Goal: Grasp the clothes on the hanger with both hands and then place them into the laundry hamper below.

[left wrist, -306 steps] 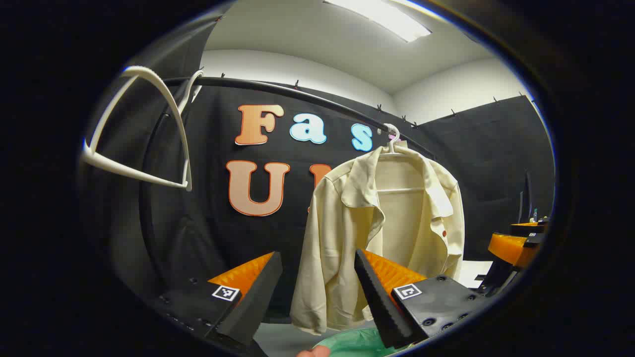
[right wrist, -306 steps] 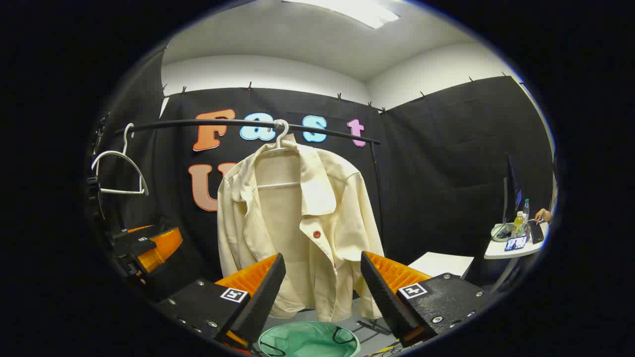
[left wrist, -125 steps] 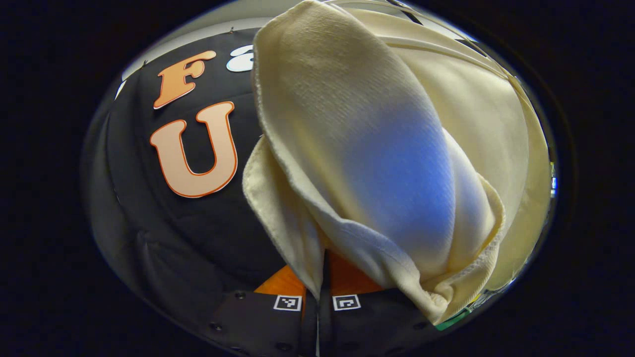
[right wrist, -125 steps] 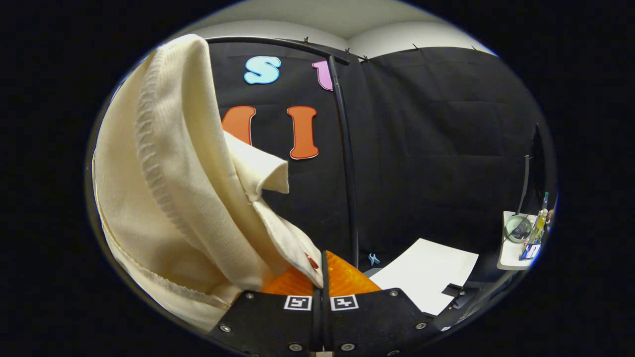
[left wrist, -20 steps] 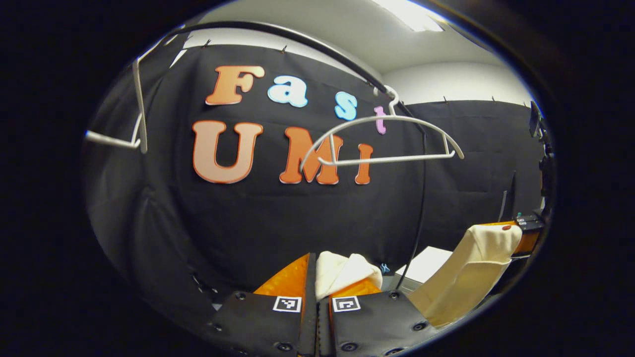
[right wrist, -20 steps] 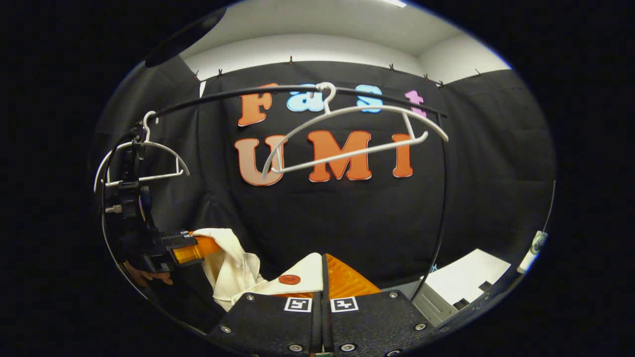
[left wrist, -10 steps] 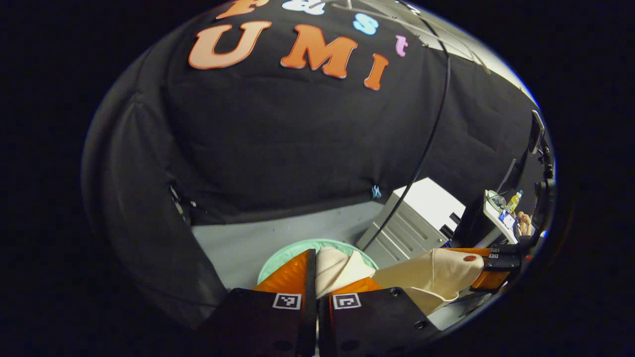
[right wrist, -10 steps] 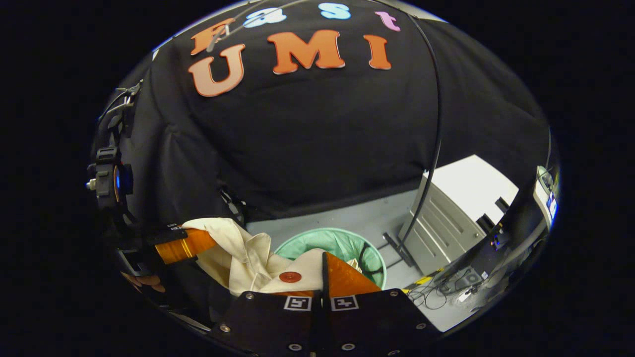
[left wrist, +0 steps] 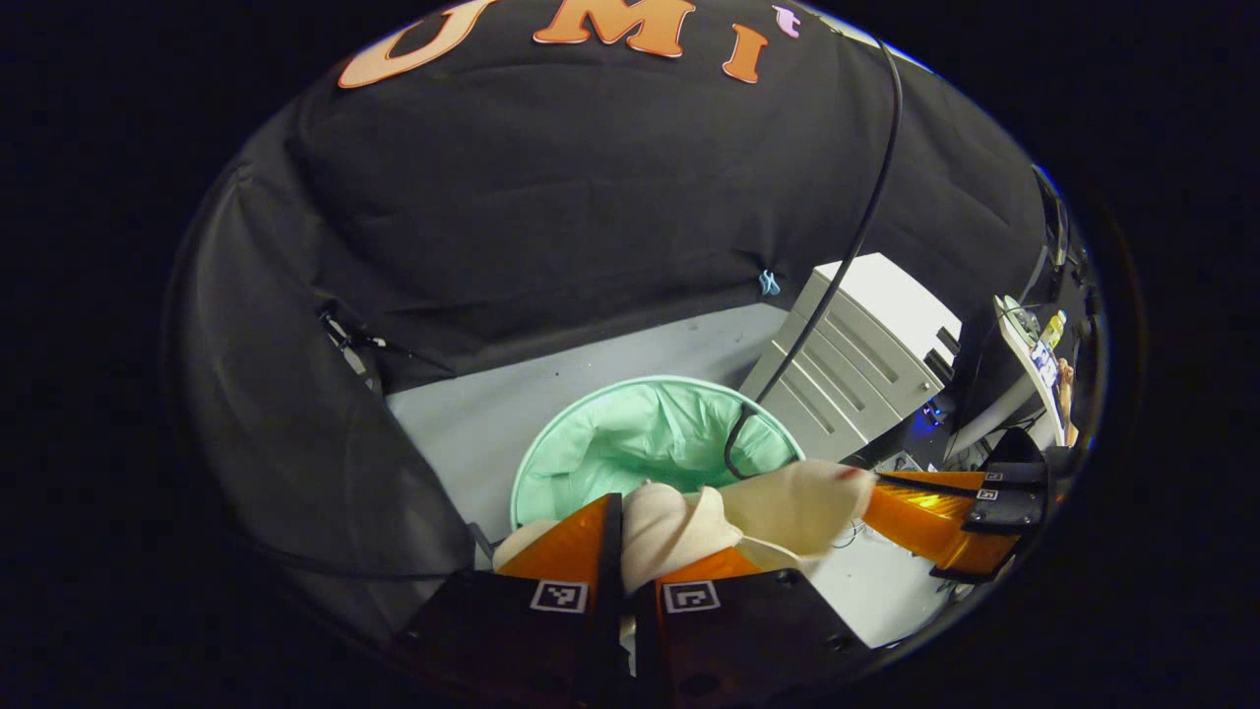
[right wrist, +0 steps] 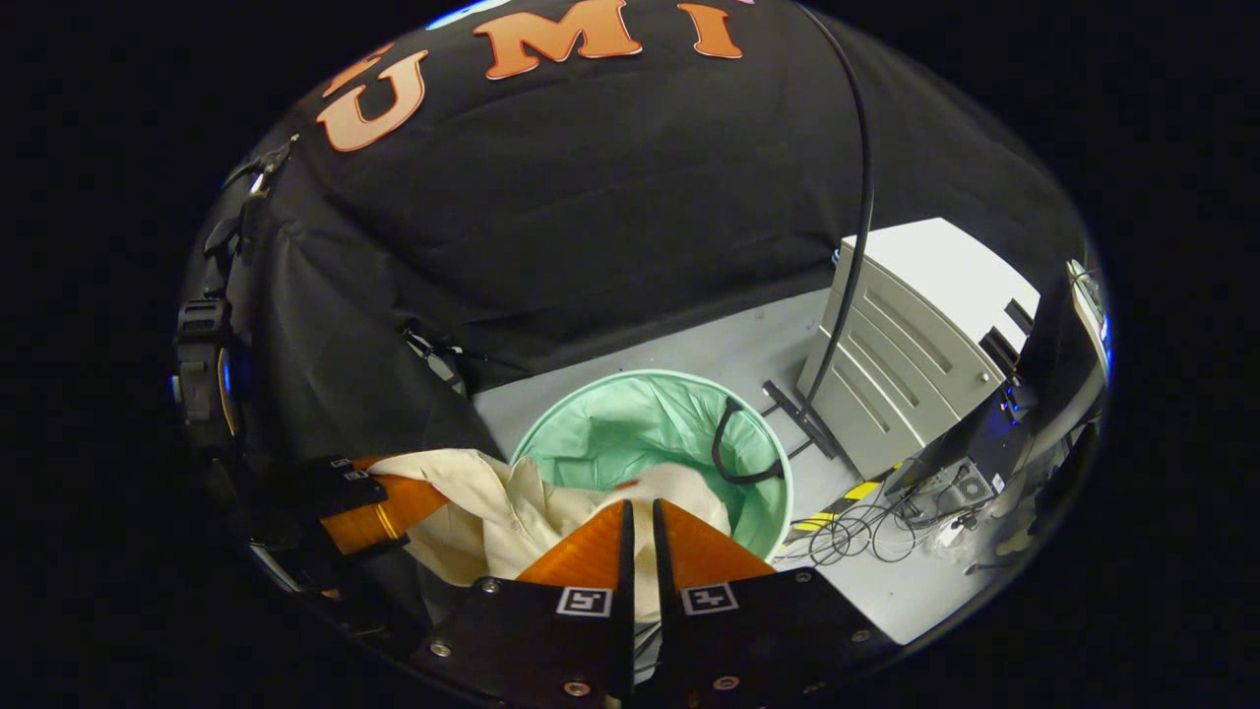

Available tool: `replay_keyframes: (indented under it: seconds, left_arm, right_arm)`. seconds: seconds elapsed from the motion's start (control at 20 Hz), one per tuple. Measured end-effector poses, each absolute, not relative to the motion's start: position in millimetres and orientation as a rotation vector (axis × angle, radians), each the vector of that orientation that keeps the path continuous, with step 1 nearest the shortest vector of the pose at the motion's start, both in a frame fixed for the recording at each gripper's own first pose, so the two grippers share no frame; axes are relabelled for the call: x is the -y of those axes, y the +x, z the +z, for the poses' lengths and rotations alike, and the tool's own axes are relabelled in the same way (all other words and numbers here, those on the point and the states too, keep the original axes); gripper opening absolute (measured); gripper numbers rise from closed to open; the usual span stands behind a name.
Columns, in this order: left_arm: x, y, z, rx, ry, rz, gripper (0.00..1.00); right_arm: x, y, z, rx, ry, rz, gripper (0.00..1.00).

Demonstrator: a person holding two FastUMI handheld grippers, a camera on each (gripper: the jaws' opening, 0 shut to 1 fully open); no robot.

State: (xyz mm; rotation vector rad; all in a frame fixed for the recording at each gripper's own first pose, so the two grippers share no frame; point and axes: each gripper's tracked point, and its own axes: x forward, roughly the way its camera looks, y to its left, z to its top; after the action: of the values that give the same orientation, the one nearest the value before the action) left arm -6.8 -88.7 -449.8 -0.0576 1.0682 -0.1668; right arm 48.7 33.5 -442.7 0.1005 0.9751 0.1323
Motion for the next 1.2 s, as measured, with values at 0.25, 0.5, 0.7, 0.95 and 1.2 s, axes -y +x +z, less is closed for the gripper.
replay_keyframes:
  seconds: [0.25, 0.5, 0.7, 0.95, 1.2]
  left_arm:
    - [75.6, -32.9, -466.5, -1.164, -0.047, -0.155, 0.6]
    - [62.2, -35.8, -466.2, -1.13, -0.021, -0.104, 0.88]
    - [61.7, -22.0, -427.4, -1.02, -0.054, -0.105, 0.93]
    - [55.9, 5.1, -331.4, -0.799, -0.112, -0.105, 0.96]
    - [45.0, 38.3, -217.1, -0.51, -0.134, -0.085, 0.96]
  right_arm:
    - [-24.1, 35.6, -454.3, -1.029, 0.087, 0.105, 0.27]
    - [-19.5, 16.1, -467.5, -1.076, 0.126, 0.083, 0.88]
    - [-15.7, 19.7, -440.1, -0.985, 0.121, 0.096, 0.94]
    - [-10.7, 40.6, -338.1, -0.752, 0.101, 0.1, 0.94]
    - [-1.9, 61.0, -199.3, -0.491, 0.046, 0.096, 0.94]
